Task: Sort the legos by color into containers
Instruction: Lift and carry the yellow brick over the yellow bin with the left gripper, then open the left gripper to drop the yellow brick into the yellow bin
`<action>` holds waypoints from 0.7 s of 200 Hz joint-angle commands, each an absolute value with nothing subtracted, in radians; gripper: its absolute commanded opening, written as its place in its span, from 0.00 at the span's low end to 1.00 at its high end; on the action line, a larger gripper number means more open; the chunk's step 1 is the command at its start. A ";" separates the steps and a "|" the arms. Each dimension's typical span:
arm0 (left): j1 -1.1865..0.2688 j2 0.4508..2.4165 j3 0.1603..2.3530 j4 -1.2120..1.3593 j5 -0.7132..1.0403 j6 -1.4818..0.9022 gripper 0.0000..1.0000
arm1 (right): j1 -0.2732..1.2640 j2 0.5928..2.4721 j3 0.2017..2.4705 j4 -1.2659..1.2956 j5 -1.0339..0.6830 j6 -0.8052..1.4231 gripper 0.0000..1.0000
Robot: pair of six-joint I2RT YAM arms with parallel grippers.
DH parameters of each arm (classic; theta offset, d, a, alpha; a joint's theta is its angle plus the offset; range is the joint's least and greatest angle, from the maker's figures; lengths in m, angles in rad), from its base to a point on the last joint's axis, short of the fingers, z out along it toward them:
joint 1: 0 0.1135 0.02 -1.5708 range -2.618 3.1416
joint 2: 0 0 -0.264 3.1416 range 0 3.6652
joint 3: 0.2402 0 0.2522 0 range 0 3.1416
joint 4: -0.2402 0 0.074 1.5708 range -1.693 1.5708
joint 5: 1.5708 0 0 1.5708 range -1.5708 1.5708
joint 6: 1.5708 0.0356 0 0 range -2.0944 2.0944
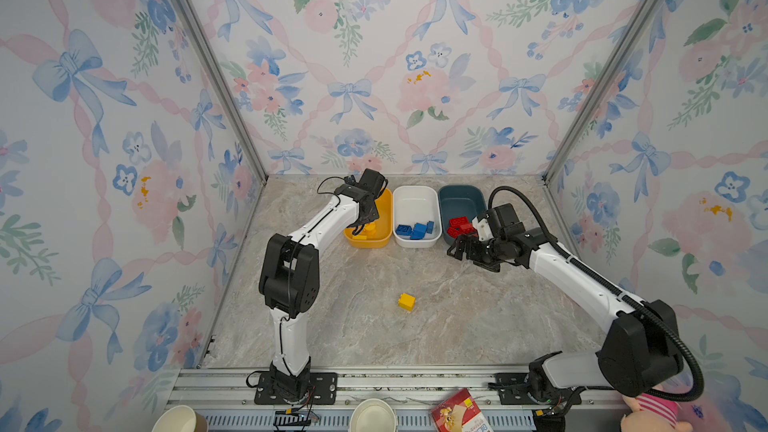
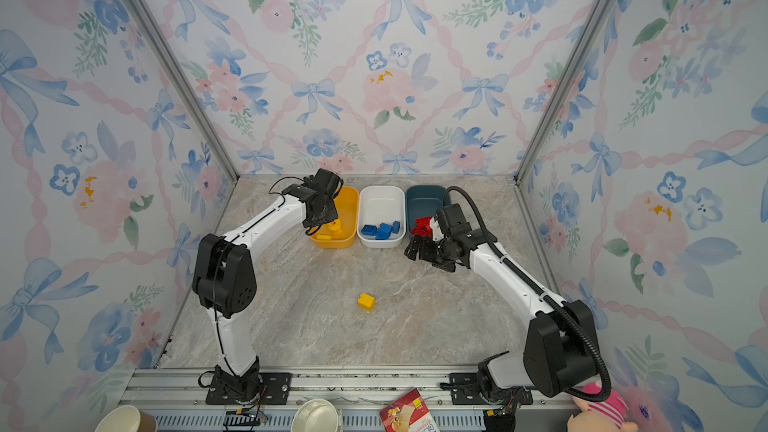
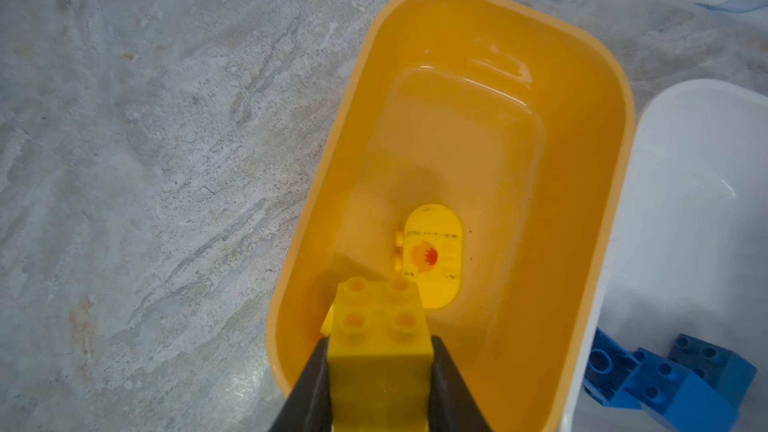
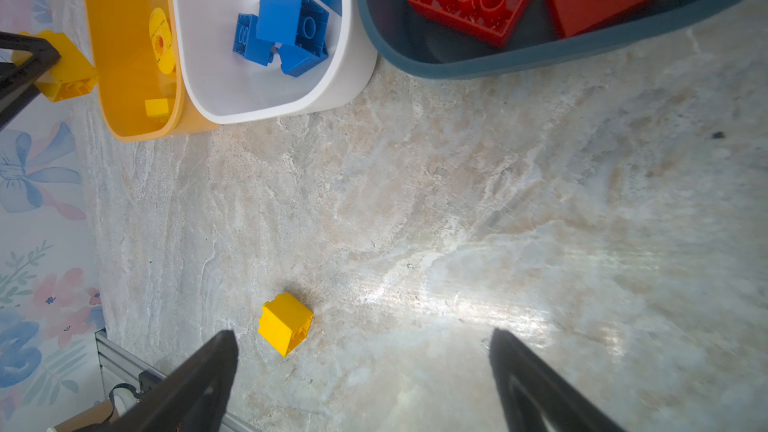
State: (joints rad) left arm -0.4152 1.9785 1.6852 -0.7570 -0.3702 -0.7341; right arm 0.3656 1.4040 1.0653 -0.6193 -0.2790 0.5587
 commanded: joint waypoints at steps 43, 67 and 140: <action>-0.402 2.081 1.720 -0.761 -0.426 -0.653 0.33 | 0.367 1.395 1.088 -0.651 -0.270 0.560 0.97; -0.400 2.084 1.711 -0.758 -0.420 -0.654 0.41 | 0.368 1.397 1.086 -0.653 -0.270 0.560 0.97; -0.401 2.022 1.672 -0.749 -0.388 -0.674 0.50 | 0.373 1.407 1.086 -0.644 -0.272 0.562 0.97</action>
State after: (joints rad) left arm -0.4088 2.0747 1.6924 -0.7502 -0.4004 -0.6628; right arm 0.3676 1.4044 1.0653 -0.6277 -0.2771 0.5587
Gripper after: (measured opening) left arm 0.496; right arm 0.972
